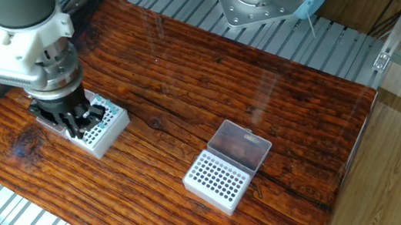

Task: Transfer all medium pipette tips from one holder to another

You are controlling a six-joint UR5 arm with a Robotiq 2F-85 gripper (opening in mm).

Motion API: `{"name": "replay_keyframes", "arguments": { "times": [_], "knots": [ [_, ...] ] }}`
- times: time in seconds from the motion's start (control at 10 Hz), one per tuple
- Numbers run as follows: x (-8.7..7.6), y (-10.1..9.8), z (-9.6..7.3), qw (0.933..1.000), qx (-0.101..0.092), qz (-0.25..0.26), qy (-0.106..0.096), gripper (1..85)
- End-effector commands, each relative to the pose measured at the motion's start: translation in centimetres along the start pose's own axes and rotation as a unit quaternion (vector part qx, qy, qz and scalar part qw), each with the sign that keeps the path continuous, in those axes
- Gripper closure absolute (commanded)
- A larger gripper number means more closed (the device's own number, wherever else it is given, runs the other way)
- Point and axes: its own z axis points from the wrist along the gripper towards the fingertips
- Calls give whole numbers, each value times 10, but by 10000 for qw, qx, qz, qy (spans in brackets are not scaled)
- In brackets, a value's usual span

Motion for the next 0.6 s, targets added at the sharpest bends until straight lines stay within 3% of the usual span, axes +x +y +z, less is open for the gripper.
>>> {"name": "replay_keyframes", "arguments": {
  "times": [0.0, 0.2, 0.5],
  "knots": [
    [11, 2, 12, 9998, -184, 74, -13, 847],
    [17, -3, 15, 9999, -73, 71, 18, 847],
    [20, -1, 15, 9999, -117, 74, 24, 847]
  ]
}}
